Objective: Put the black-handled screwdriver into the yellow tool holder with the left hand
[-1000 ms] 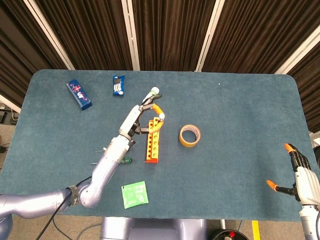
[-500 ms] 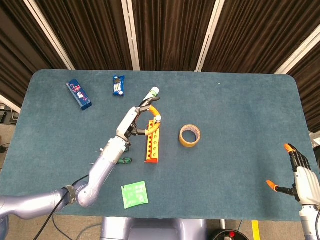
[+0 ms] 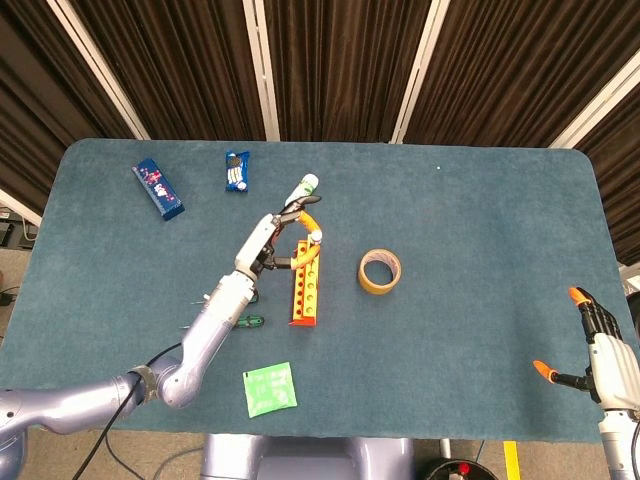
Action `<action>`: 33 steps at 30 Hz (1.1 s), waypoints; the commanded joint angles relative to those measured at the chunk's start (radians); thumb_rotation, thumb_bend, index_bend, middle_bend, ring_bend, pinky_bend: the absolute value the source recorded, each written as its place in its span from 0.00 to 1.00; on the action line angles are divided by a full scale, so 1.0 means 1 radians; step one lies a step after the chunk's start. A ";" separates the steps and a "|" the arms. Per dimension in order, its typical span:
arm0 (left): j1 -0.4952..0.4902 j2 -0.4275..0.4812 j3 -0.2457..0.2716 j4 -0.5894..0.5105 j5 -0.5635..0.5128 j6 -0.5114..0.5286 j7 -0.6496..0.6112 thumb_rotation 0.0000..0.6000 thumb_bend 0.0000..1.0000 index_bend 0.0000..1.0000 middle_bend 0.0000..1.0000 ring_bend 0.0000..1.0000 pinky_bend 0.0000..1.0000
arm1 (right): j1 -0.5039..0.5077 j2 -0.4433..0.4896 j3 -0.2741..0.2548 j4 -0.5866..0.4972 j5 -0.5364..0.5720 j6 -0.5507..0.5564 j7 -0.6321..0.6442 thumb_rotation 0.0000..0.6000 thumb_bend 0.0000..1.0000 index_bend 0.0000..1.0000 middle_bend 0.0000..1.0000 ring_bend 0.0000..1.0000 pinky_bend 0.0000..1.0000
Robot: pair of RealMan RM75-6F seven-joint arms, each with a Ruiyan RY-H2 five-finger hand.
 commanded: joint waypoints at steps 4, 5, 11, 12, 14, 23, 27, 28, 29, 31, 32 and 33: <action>-0.007 -0.009 0.008 0.016 0.006 0.002 -0.014 1.00 0.53 0.64 0.11 0.02 0.07 | -0.001 0.000 0.000 0.001 -0.003 0.002 0.002 1.00 0.07 0.00 0.00 0.00 0.00; -0.008 -0.010 0.008 0.018 0.005 0.003 -0.015 1.00 0.53 0.64 0.11 0.02 0.07 | -0.001 0.000 -0.001 0.002 -0.003 0.001 0.003 1.00 0.07 0.00 0.00 0.00 0.00; -0.012 -0.012 0.013 0.026 0.004 0.006 -0.012 1.00 0.53 0.64 0.11 0.02 0.07 | -0.001 0.000 -0.001 0.002 -0.004 0.002 0.004 1.00 0.07 0.00 0.00 0.00 0.00; -0.012 -0.012 0.013 0.027 0.004 0.006 -0.013 1.00 0.53 0.64 0.11 0.02 0.07 | -0.001 0.000 -0.001 0.001 -0.005 0.002 0.004 1.00 0.07 0.00 0.00 0.00 0.00; -0.014 -0.013 0.015 0.031 0.004 0.006 -0.013 1.00 0.53 0.64 0.11 0.02 0.07 | -0.001 0.000 -0.001 0.002 -0.006 0.003 0.004 1.00 0.07 0.00 0.00 0.00 0.00; -0.021 -0.027 0.028 0.053 0.004 0.003 -0.015 1.00 0.53 0.65 0.11 0.02 0.07 | -0.001 0.002 -0.001 0.000 -0.004 0.002 0.006 1.00 0.07 0.00 0.00 0.00 0.00; -0.024 -0.034 0.031 0.068 0.004 0.002 -0.020 1.00 0.53 0.65 0.11 0.02 0.07 | -0.001 0.002 -0.001 0.001 -0.004 0.001 0.007 1.00 0.07 0.00 0.00 0.00 0.00; -0.024 -0.036 0.033 0.072 0.003 0.001 -0.021 1.00 0.53 0.65 0.11 0.02 0.07 | -0.001 0.002 -0.001 0.001 -0.005 0.001 0.007 1.00 0.07 0.00 0.00 0.00 0.00; -0.024 -0.038 0.034 0.077 0.002 0.001 -0.021 1.00 0.53 0.65 0.11 0.02 0.07 | -0.001 0.002 0.000 0.001 -0.005 0.002 0.007 1.00 0.07 0.00 0.00 0.00 0.00; -0.024 -0.042 0.039 0.085 0.000 -0.002 -0.023 1.00 0.53 0.64 0.11 0.02 0.07 | -0.001 0.001 -0.001 0.002 -0.006 0.003 0.007 1.00 0.07 0.00 0.00 0.00 0.00; -0.023 -0.043 0.041 0.088 0.000 -0.003 -0.023 1.00 0.53 0.64 0.11 0.02 0.07 | -0.001 0.001 0.000 0.002 -0.006 0.004 0.007 1.00 0.07 0.00 0.00 0.00 0.00; -0.023 -0.044 0.042 0.091 0.001 -0.004 -0.024 1.00 0.53 0.65 0.11 0.02 0.07 | -0.001 0.001 0.000 0.002 -0.007 0.004 0.008 1.00 0.07 0.00 0.00 0.00 0.00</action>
